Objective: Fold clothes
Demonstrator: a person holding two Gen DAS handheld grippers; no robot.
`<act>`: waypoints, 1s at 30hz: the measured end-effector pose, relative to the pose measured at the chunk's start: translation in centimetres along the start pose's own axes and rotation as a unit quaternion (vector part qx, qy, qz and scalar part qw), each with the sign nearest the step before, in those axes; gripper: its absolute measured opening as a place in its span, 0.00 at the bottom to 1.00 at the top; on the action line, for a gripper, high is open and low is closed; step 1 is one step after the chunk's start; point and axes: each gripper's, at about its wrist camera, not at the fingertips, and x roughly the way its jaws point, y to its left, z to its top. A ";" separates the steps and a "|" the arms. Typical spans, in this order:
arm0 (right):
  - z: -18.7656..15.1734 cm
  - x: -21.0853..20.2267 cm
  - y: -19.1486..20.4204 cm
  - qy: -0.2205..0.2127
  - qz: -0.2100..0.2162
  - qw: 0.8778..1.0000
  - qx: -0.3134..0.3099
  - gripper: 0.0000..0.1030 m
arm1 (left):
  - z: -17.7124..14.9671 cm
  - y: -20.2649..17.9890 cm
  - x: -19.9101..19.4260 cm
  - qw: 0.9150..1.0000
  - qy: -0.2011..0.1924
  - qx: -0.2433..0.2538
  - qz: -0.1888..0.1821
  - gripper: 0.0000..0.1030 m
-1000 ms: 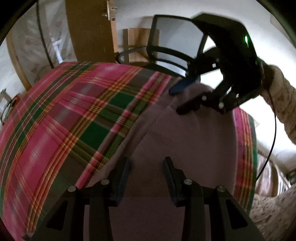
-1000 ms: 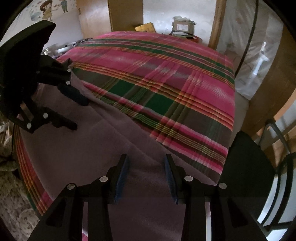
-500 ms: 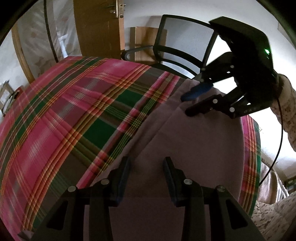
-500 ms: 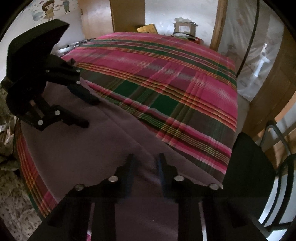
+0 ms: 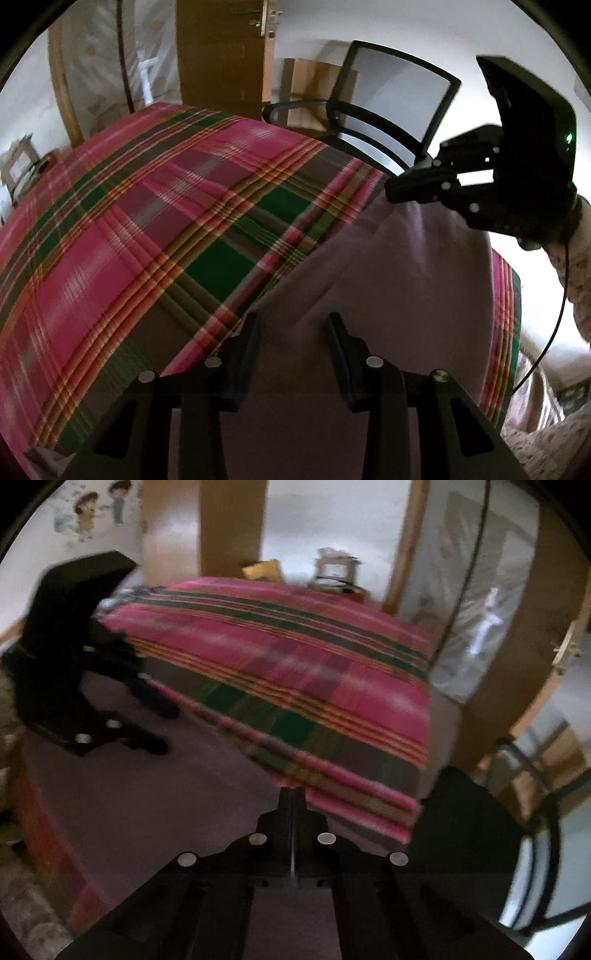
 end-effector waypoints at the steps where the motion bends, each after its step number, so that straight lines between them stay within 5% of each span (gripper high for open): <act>1: -0.1 0.3 -0.2 0.005 0.008 1.000 0.007 0.00 | -0.1 0.0 -0.1 1.000 -0.001 0.000 0.001 0.35; 12: -0.6 0.0 0.1 -0.009 -0.010 0.999 0.038 0.02 | -0.5 -0.1 -0.6 1.000 -0.007 -0.004 0.015 0.33; 18: -1.6 -0.6 2.5 -0.011 0.002 0.999 0.039 0.22 | -0.9 -0.5 -1.4 1.000 -0.011 -0.006 0.029 0.33; 24: -2.3 0.6 2.8 0.003 -0.018 0.996 0.085 0.28 | -2.4 0.0 -5.0 0.998 -0.038 -0.031 0.039 0.33; 30: -1.6 -0.1 4.5 0.000 -0.055 0.995 0.085 0.32 | -5.6 2.5 -11.6 0.989 -0.085 -0.068 0.095 0.33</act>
